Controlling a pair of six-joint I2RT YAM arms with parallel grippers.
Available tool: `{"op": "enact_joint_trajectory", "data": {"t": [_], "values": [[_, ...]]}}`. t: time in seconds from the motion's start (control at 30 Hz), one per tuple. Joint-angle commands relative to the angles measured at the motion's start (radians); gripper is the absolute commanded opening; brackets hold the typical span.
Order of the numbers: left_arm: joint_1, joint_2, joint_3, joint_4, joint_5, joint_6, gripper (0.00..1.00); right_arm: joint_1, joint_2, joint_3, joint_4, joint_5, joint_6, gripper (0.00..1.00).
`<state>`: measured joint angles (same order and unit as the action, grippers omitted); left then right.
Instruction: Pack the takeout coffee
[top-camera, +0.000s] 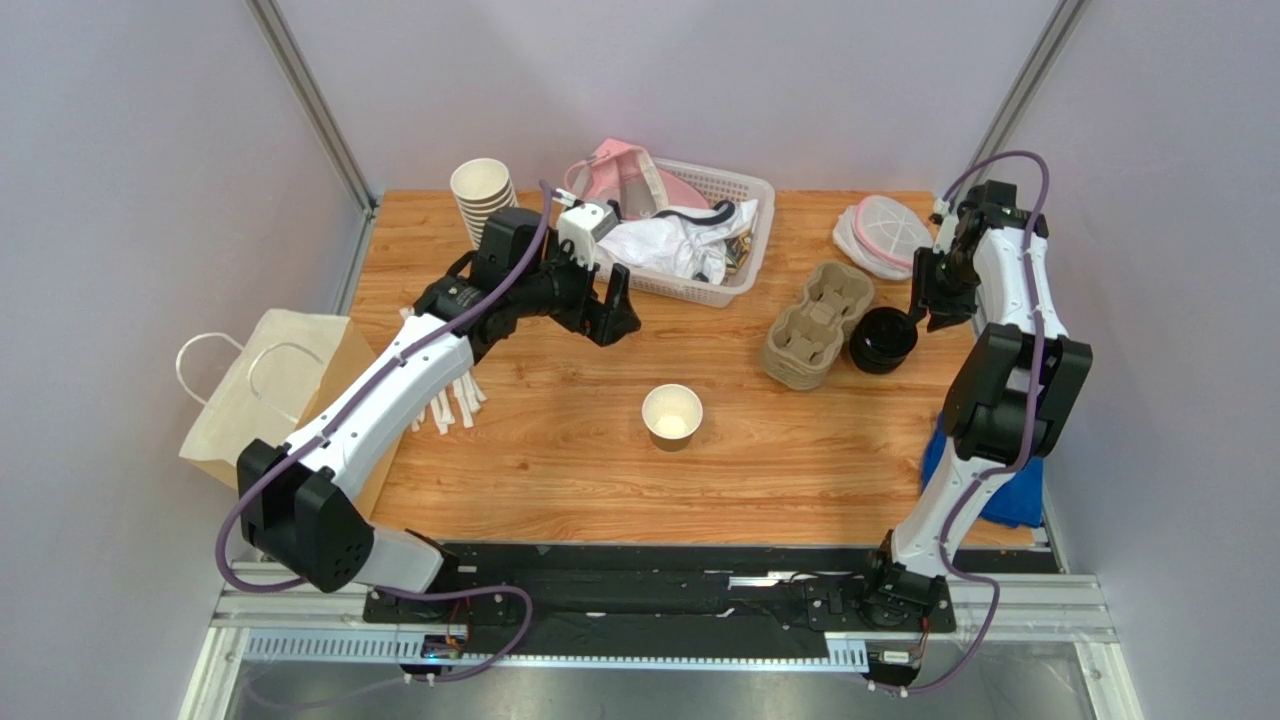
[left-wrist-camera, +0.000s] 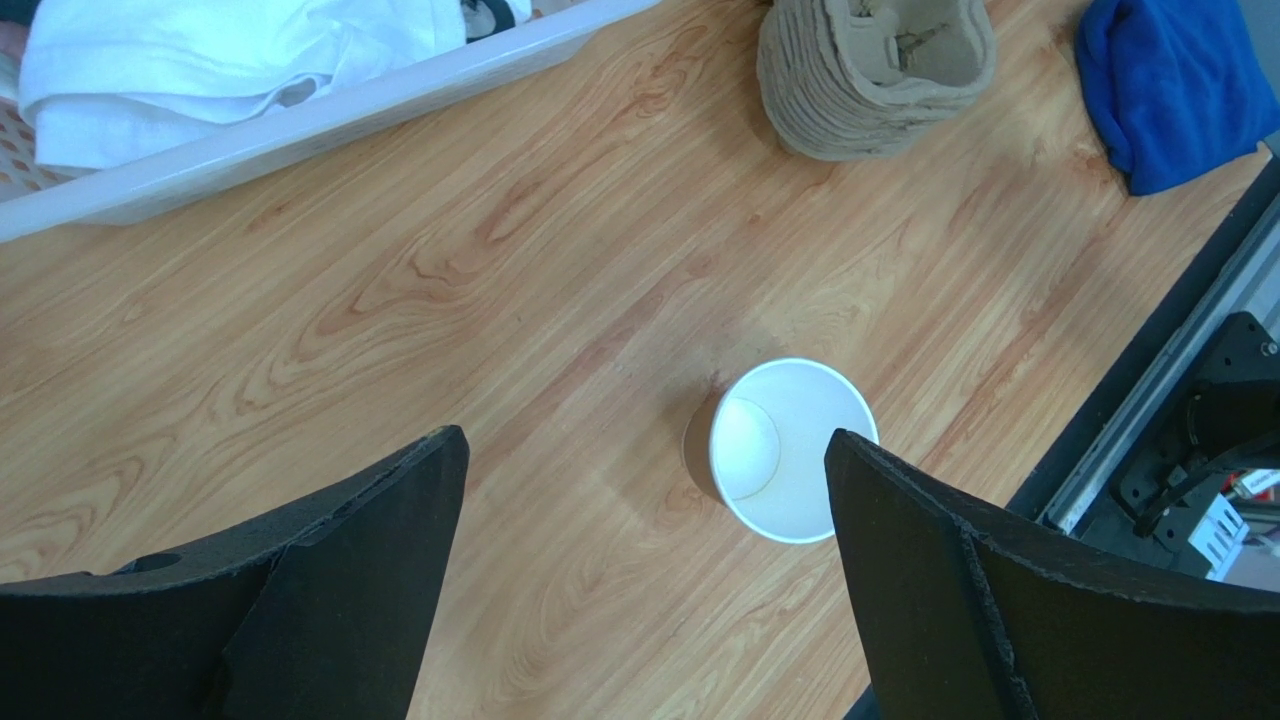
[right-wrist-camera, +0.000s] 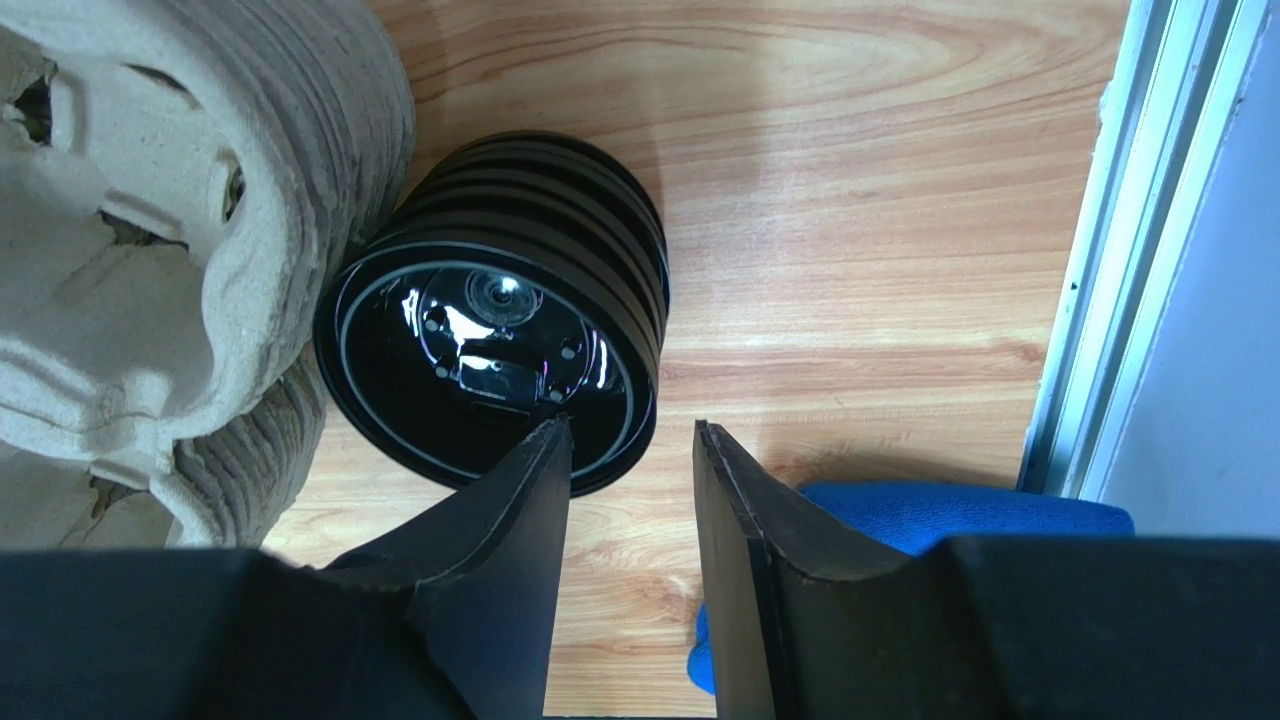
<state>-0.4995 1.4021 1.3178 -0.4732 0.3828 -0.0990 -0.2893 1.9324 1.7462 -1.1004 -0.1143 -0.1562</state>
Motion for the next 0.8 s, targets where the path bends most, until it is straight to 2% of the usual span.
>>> {"op": "enact_joint_trajectory", "data": {"t": [0.0,0.33,0.4,0.6,0.73,0.77], "values": [[0.001,0.008,0.041,0.038,0.014,-0.015,0.97,0.006,0.030,0.059,0.027,0.021,-0.019,0.40],[0.001,0.018,0.038,0.039,0.013,-0.016,0.97,0.015,0.065,0.070,0.028,0.013,-0.025,0.37],[0.001,0.024,0.038,0.042,0.016,-0.018,0.97,0.013,0.068,0.067,0.033,0.015,-0.026,0.33],[0.001,0.035,0.040,0.042,0.018,-0.021,0.96,0.013,0.079,0.073,0.034,0.019,-0.029,0.31],[0.003,0.040,0.040,0.045,0.014,-0.022,0.96,0.013,0.079,0.076,0.031,0.018,-0.034,0.20],[0.003,0.040,0.040,0.045,0.014,-0.022,0.96,0.013,0.077,0.078,0.030,0.016,-0.034,0.14]]}}
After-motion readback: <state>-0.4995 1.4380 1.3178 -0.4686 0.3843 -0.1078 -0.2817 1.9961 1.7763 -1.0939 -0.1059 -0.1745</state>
